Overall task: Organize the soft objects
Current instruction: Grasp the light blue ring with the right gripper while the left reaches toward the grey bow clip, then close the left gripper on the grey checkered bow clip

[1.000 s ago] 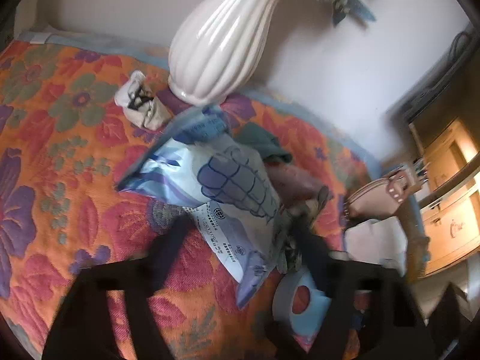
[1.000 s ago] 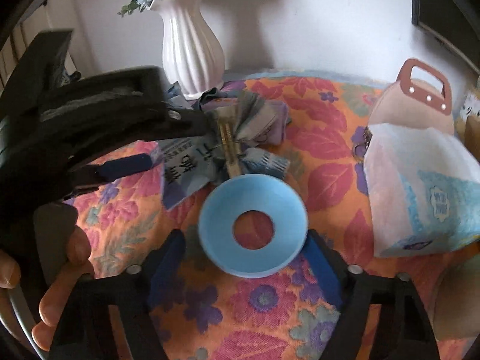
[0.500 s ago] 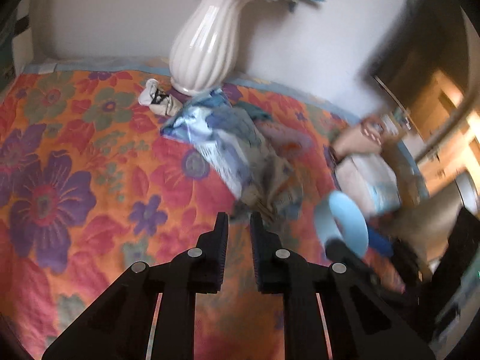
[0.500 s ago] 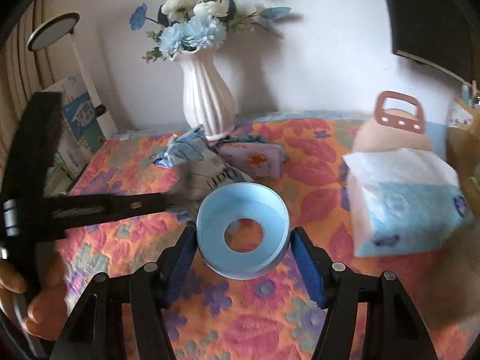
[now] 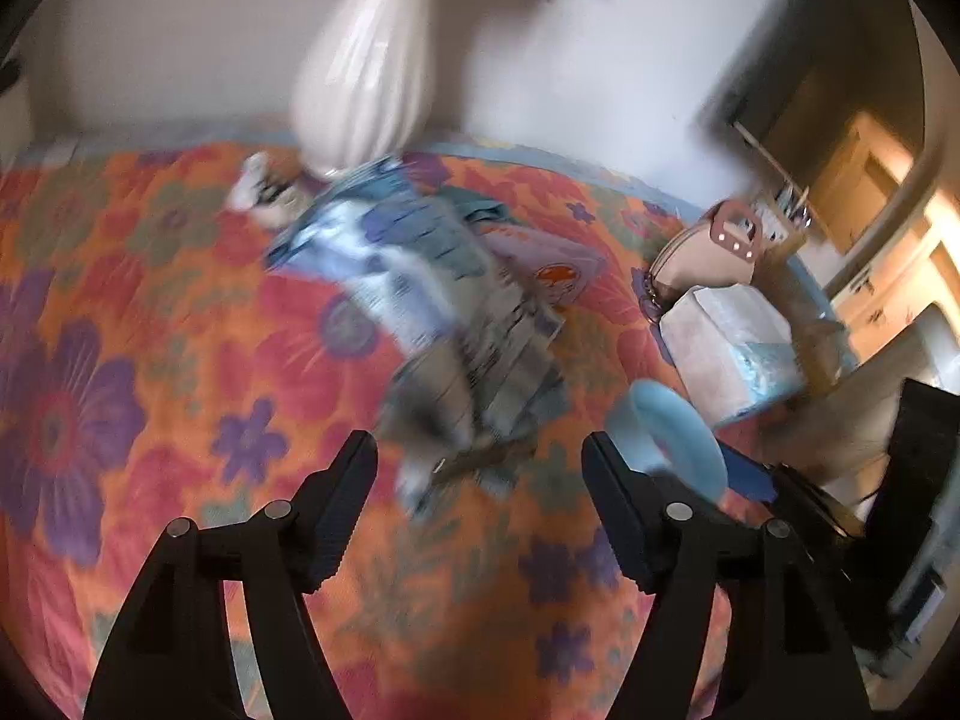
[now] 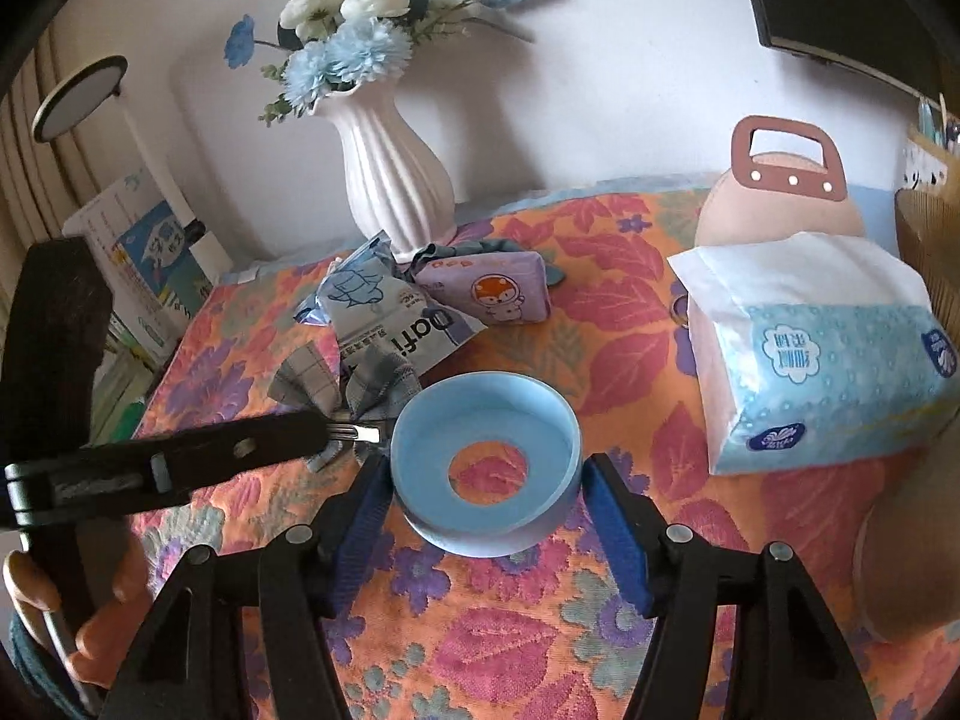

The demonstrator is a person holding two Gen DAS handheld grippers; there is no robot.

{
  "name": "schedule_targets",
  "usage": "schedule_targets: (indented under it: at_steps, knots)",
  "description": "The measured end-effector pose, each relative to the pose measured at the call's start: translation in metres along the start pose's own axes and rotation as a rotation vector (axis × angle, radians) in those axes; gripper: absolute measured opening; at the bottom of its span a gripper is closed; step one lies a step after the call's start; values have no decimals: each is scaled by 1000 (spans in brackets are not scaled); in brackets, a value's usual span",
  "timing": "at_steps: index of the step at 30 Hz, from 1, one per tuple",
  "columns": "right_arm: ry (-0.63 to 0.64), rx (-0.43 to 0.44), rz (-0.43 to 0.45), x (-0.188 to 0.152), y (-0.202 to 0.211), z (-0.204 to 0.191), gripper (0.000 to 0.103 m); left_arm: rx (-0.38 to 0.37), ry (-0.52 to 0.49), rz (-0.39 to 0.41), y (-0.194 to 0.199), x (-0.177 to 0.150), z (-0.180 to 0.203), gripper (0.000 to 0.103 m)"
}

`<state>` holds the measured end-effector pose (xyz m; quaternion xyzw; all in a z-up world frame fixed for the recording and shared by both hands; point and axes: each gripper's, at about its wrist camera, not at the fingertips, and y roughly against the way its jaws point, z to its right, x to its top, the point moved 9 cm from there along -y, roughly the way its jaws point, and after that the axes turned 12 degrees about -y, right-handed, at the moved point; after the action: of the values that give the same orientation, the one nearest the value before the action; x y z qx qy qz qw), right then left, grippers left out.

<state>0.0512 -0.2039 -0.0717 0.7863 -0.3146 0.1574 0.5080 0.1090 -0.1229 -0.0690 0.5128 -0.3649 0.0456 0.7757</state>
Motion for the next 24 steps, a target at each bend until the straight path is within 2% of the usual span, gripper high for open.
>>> schedule_targets:
  at_steps: [1, 2, 3, 5, 9, 12, 15, 17, 19, 21, 22, 23, 24]
  knots:
    - [1, 2, 1, 0, 0, -1, 64, 3, -12, -10, -6, 1, 2, 53]
    - [6, 1, 2, 0, 0, -2, 64, 10, -17, -34, -13, 0, 3, 33]
    - [12, 0, 1, -1, 0, -3, 64, 14, -18, -72, -19, -5, 3, 27]
    - [28, -2, -2, -2, 0, -6, 64, 2, -18, -56, -15, -11, 4, 15]
    - [66, 13, 16, -3, 5, -15, 64, 6, 2, 5, 15, -28, 2, 11]
    - [109, 68, 59, -4, 16, -26, 64, -37, 29, 56, 46, -40, 0, 10]
    - [132, 52, 68, -6, 18, -30, 64, -3, 61, 21, 56, -60, -9, 11]
    - [141, 37, 50, -8, 13, -31, 64, 3, 74, -12, 50, -73, -12, 16]
    - [141, 23, 32, -9, 9, -30, 64, 26, 72, -47, 43, -84, -20, 29]
    - [136, 24, 27, -9, 9, -28, 64, 15, 52, -35, 42, -85, -17, 36]
    - [127, 29, 22, -10, 9, -27, 65, 8, 45, -41, 43, -85, -15, 53]
    - [121, 34, 18, -10, 8, -26, 67, 5, 35, -48, 43, -84, -13, 78]
    - [113, 35, 10, -10, 7, -25, 69, 24, 21, -54, 42, -82, -11, 88]
